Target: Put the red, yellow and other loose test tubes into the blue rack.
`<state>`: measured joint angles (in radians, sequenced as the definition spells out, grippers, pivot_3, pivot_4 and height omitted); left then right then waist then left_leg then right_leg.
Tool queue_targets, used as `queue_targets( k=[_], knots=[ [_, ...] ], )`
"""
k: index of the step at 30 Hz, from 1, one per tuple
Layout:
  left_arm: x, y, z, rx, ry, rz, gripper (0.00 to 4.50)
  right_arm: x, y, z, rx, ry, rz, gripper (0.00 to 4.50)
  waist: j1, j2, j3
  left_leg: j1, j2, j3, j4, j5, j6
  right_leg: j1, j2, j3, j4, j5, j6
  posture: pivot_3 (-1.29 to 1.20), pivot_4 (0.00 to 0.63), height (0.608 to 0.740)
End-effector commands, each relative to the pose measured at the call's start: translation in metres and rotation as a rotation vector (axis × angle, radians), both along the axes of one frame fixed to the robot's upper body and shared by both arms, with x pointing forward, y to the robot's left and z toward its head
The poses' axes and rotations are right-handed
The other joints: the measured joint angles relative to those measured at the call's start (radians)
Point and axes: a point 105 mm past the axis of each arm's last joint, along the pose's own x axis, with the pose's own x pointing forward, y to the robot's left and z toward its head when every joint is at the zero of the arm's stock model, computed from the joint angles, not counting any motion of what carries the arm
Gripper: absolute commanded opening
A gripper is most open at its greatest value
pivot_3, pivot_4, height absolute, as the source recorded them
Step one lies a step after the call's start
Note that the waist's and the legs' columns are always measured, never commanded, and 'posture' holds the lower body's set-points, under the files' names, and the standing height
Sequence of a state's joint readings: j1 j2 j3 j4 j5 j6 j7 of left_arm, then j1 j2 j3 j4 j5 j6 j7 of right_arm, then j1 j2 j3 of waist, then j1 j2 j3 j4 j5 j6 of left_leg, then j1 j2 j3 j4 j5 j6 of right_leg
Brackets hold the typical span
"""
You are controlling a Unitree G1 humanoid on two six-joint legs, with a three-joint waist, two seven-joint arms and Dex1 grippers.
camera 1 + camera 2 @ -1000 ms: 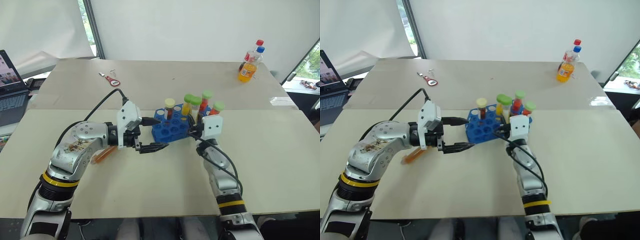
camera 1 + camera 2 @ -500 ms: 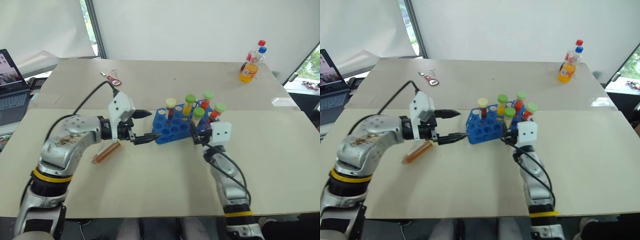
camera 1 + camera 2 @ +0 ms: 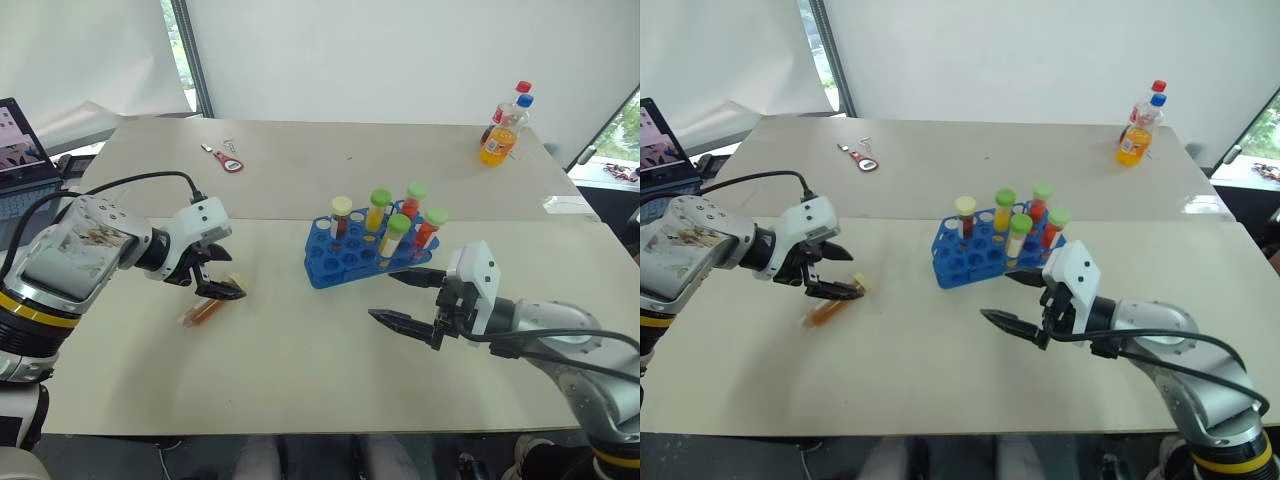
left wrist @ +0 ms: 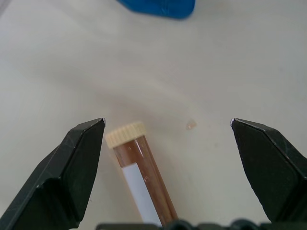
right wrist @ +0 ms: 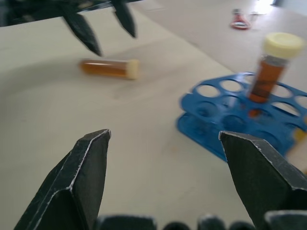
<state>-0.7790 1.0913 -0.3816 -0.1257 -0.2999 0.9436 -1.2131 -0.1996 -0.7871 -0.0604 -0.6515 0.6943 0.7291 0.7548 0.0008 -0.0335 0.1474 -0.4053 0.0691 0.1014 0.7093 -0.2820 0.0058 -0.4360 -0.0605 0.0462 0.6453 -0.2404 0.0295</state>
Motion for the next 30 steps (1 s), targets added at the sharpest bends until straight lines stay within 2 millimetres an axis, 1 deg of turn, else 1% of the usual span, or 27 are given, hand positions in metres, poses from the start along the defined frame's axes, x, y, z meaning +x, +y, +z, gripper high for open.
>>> queue_targets(
  k=[1,3,5,9,13,17,19,21,25,26,29,30],
  knots=[
    [0.004,0.013,0.000,0.103,-0.008,0.017,4.50,-0.007,0.004,0.011,-0.029,-0.003,0.065,4.02,0.004,0.000,0.000,0.000,0.000,0.000,0.000,0.000,0.000,0.000,0.000,0.000,0.000,0.000,0.000,0.00,0.150,0.740],
    [0.008,0.018,-0.005,0.136,0.001,0.038,4.50,-0.007,0.002,0.013,-0.067,-0.011,0.062,4.02,0.010,0.000,0.000,-0.001,0.000,0.000,0.000,0.000,0.000,-0.001,0.000,0.000,0.000,0.000,0.000,0.00,0.150,0.740],
    [0.011,0.020,-0.008,0.142,0.022,0.057,4.50,-0.008,0.002,0.015,-0.066,-0.002,0.075,4.02,0.012,-0.001,0.000,-0.002,0.000,0.000,0.000,0.000,0.000,-0.001,0.000,0.000,0.000,0.000,0.000,0.00,0.150,0.740],
    [0.016,0.018,-0.013,0.141,0.065,0.093,4.50,-0.015,0.002,0.013,-0.078,0.019,0.114,4.02,0.020,-0.002,0.001,-0.003,-0.001,-0.002,0.002,0.000,0.000,0.000,0.000,0.000,0.000,0.000,0.000,0.00,0.150,0.740],
    [0.016,0.015,-0.020,0.144,0.124,0.129,4.50,-0.019,0.001,0.011,-0.071,0.034,0.118,4.02,0.017,-0.003,0.001,-0.004,-0.001,-0.004,0.003,0.000,0.000,0.000,0.000,0.000,0.000,0.000,0.000,0.00,0.150,0.740],
    [0.020,0.017,-0.029,0.191,0.121,0.115,4.50,-0.019,0.001,0.010,-0.066,0.039,0.114,4.02,0.013,-0.003,0.001,-0.004,-0.001,-0.005,0.003,0.000,0.001,0.000,0.001,0.000,0.000,0.000,0.000,0.00,0.150,0.740],
    [0.021,0.015,-0.032,0.195,0.123,0.112,3.92,-0.021,0.002,0.011,-0.060,0.047,0.120,4.04,0.012,-0.003,0.001,-0.004,-0.001,-0.006,0.003,0.000,0.001,0.000,0.001,0.000,0.001,0.000,0.000,0.00,0.150,0.740],
    [0.025,0.010,-0.035,0.197,0.110,0.097,3.17,-0.023,0.003,0.012,-0.053,0.055,0.123,4.04,0.012,-0.003,0.001,-0.004,-0.001,-0.007,0.003,0.000,0.001,0.000,0.001,0.000,0.001,0.000,0.000,0.00,0.150,0.740],
    [0.027,0.005,-0.041,0.196,0.109,0.078,1.17,-0.025,0.004,0.013,-0.051,0.070,0.120,4.04,0.013,-0.003,0.001,-0.004,-0.002,-0.007,0.003,0.000,0.001,0.000,0.001,0.000,0.001,0.000,0.000,0.00,0.150,0.740],
    [0.027,0.004,-0.042,0.197,0.105,0.067,0.92,-0.025,0.004,0.014,-0.051,0.072,0.118,4.04,0.013,-0.003,0.001,-0.004,-0.002,-0.007,0.003,0.000,0.001,0.000,0.001,0.000,0.001,0.000,0.000,0.00,0.150,0.740],
    [0.030,0.005,-0.041,0.200,0.082,0.048,0.87,-0.026,0.002,0.015,-0.057,0.073,0.108,4.04,0.014,-0.003,0.001,-0.004,-0.002,-0.007,0.003,0.000,0.001,0.000,0.001,0.000,0.001,0.000,0.000,0.00,0.150,0.740],
    [0.032,0.004,-0.036,0.183,0.065,0.016,0.87,-0.025,-0.001,0.016,-0.061,0.072,0.095,4.04,0.015,-0.003,0.001,-0.004,-0.002,-0.008,0.003,0.000,0.001,0.000,0.001,0.000,0.001,0.000,0.000,0.00,0.150,0.740]
  ],
)
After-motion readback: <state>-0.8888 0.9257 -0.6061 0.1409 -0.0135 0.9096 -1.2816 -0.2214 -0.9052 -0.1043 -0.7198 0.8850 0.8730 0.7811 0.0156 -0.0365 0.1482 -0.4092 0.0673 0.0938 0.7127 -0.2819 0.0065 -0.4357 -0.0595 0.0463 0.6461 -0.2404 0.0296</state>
